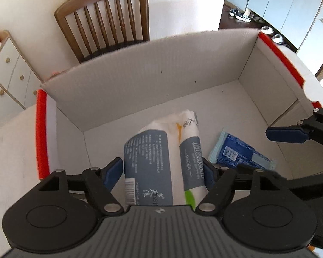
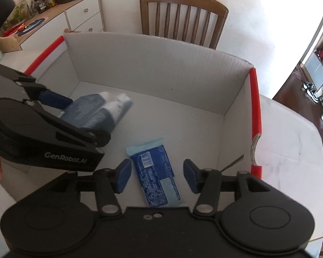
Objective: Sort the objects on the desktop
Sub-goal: 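Open both tools to drop the tissue pack and blue bar into the box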
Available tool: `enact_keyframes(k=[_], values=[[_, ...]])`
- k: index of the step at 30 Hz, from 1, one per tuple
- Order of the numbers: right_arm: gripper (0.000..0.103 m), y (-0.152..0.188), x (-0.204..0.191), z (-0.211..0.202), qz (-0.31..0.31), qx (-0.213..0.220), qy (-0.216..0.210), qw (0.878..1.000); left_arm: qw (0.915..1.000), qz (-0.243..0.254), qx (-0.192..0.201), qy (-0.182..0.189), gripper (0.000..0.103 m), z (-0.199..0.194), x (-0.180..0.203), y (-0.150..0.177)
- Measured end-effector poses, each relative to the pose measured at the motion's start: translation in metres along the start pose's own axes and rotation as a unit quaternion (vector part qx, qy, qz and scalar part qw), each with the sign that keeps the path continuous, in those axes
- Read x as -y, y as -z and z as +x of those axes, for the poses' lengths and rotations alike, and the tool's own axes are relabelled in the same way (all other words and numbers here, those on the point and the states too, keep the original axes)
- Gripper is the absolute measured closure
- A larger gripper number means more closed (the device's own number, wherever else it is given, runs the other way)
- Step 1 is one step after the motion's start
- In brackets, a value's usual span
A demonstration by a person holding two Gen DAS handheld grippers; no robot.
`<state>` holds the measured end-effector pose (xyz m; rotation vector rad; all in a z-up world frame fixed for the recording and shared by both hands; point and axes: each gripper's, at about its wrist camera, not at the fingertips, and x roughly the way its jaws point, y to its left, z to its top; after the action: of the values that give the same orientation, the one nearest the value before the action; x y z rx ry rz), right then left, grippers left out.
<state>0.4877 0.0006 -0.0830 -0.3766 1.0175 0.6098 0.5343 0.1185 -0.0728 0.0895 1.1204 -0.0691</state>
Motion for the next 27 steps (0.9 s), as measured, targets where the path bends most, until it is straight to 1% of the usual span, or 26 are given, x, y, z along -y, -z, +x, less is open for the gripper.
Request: enact_keyframes(k=[1, 2, 3, 5, 10, 14, 16, 27], values=[[0.047, 0.003, -0.001, -0.003, -0.005, 0.002, 0.001, 1.000, 1.0000, 0.000, 0.003, -0.002, 0.023, -0.003, 0.000, 0.000], [0.045, 0.004, -0.001, -0.006, -0.008, 0.003, 0.001, 1.000, 1.0000, -0.001, 0.006, -0.001, 0.019, -0.006, 0.001, -0.001], [0.042, 0.006, -0.001, -0.010, -0.011, 0.006, 0.001, 1.000, 1.0000, -0.002, 0.008, 0.001, 0.018, -0.008, 0.001, -0.002], [0.040, 0.007, 0.002, -0.018, -0.014, 0.012, 0.002, 1.000, 0.9999, -0.006, 0.013, 0.003, 0.018, -0.014, 0.001, -0.003], [0.039, 0.012, 0.003, -0.040, -0.019, 0.026, -0.001, 0.999, 0.9995, -0.008, 0.030, 0.006, 0.018, -0.038, 0.002, -0.001], [0.039, 0.007, 0.002, -0.055, -0.020, 0.035, -0.003, 0.999, 0.9988, -0.018, 0.045, 0.008, 0.018, -0.059, 0.002, 0.001], [0.039, -0.003, -0.008, -0.054, -0.021, 0.039, -0.002, 0.999, 0.9984, -0.022, 0.052, 0.009, 0.018, -0.071, 0.002, 0.004], [0.039, 0.009, -0.016, -0.097, -0.022, 0.063, -0.003, 0.998, 0.9956, -0.024, 0.090, 0.013, 0.018, -0.130, 0.010, 0.028]])
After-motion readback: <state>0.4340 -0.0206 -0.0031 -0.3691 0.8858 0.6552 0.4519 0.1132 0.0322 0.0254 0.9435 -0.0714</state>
